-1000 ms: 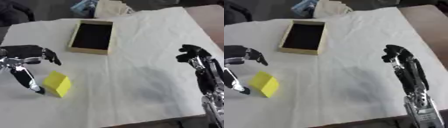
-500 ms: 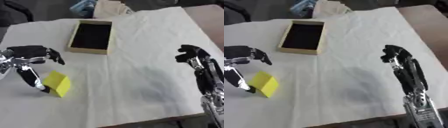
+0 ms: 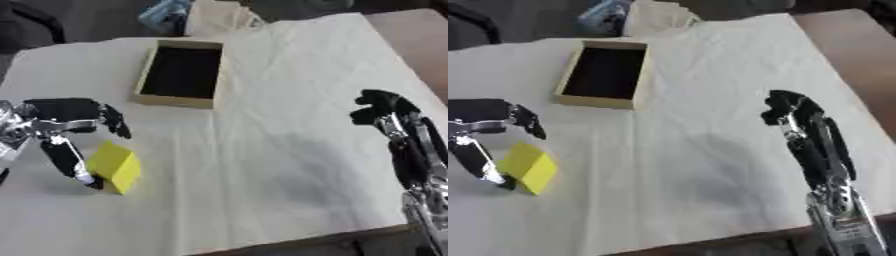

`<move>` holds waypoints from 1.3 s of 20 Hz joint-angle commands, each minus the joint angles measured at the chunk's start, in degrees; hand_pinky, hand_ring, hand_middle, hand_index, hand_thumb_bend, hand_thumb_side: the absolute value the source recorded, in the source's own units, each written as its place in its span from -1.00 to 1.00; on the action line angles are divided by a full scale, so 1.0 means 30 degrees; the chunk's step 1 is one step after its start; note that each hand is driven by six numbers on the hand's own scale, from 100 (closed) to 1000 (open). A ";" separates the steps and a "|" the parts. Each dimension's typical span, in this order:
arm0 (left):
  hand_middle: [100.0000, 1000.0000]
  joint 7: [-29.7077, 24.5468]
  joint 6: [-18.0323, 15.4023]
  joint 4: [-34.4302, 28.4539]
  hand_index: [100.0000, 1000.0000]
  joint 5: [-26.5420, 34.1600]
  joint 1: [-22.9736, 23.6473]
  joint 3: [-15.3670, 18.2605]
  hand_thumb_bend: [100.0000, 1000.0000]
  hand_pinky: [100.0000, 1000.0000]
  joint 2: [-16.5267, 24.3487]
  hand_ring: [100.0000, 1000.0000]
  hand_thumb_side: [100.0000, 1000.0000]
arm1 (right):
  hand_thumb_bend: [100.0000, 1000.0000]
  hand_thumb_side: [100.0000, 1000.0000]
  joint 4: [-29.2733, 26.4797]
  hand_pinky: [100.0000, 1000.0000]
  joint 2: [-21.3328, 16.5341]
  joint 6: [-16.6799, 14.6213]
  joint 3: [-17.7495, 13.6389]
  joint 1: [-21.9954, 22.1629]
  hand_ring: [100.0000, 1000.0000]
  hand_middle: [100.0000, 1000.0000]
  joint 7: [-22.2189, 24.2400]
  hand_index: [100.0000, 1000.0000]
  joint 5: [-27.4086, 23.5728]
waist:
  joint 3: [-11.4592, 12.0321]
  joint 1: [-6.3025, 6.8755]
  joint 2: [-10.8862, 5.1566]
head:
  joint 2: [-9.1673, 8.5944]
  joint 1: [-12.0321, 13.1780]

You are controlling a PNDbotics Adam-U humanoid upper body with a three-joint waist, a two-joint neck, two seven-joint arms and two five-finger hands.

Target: Pick up objects on the table and place them in the box.

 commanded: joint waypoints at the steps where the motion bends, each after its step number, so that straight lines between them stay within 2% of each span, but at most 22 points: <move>1: -0.10 0.0224 -0.0197 -0.0251 0.22 0.0240 -0.0363 0.0479 0.13 0.43 0.0351 0.07 -0.85 | -0.30 0.49 -0.0188 0.23 -0.0167 -0.0040 0.0017 -0.0123 0.17 0.25 0.0057 0.48 0.0025 | 0.0013 -0.0062 -0.0310 | 0.0083 -0.0026; 4: -0.15 0.0998 0.0071 -0.0766 0.15 0.0558 -0.0460 0.0886 0.09 0.41 0.0547 0.04 -0.83 | -0.30 0.48 -0.0184 0.23 -0.0168 -0.0046 0.0016 -0.0119 0.17 0.25 0.0060 0.48 0.0023 | 0.0026 -0.0065 -0.0317 | 0.0079 -0.0039; 11: -0.12 0.1255 0.0731 -0.1691 0.18 0.1271 -0.1051 0.1678 0.11 0.42 0.0990 0.06 -0.85 | -0.30 0.49 -0.0146 0.23 -0.0168 -0.0034 0.0142 -0.0034 0.17 0.25 0.0152 0.47 0.0004 | -0.0130 -0.0038 -0.0456 | 0.0201 0.0045; 14: -0.12 0.1672 0.0995 -0.1168 0.18 0.1303 -0.2299 0.2062 0.11 0.42 0.0892 0.06 -0.85 | -0.30 0.49 -0.0129 0.23 -0.0167 -0.0051 0.0179 -0.0046 0.17 0.25 0.0229 0.47 -0.0017 | -0.0150 -0.0012 -0.0434 | 0.0170 0.0042; 18: -0.10 0.1860 0.0806 -0.0610 0.21 0.1249 -0.2719 0.2054 0.15 0.43 0.0777 0.08 -0.86 | -0.30 0.49 -0.0120 0.23 -0.0164 -0.0053 0.0173 -0.0043 0.17 0.25 0.0233 0.47 -0.0018 | -0.0133 -0.0016 -0.0434 | 0.0171 0.0002; 20: -0.09 0.2230 0.1114 0.0001 0.21 0.0890 -0.3300 0.2611 0.14 0.43 0.0211 0.08 -0.87 | -0.30 0.49 -0.0052 0.23 -0.0107 -0.0037 0.0491 -0.0041 0.17 0.25 0.0468 0.47 -0.0102 | -0.0690 0.0023 -0.0539 | 0.0277 0.0096; 23: -0.09 0.3078 0.1954 0.1397 0.22 0.0036 -0.4436 0.3973 0.12 0.44 -0.0783 0.09 -0.88 | -0.30 0.49 -0.0048 0.23 -0.0129 -0.0068 0.0934 -0.0313 0.17 0.25 0.0902 0.47 -0.0256 | -0.1683 0.0214 -0.0393 | 0.0030 0.0495; 26: -0.09 0.3987 0.2872 0.2894 0.22 -0.0884 -0.5101 0.4540 0.10 0.44 -0.1450 0.09 -0.87 | -0.30 0.49 -0.0044 0.23 -0.0126 -0.0074 0.1248 -0.0529 0.17 0.25 0.1252 0.47 -0.0400 | -0.2315 0.0313 -0.0260 | -0.0142 0.0731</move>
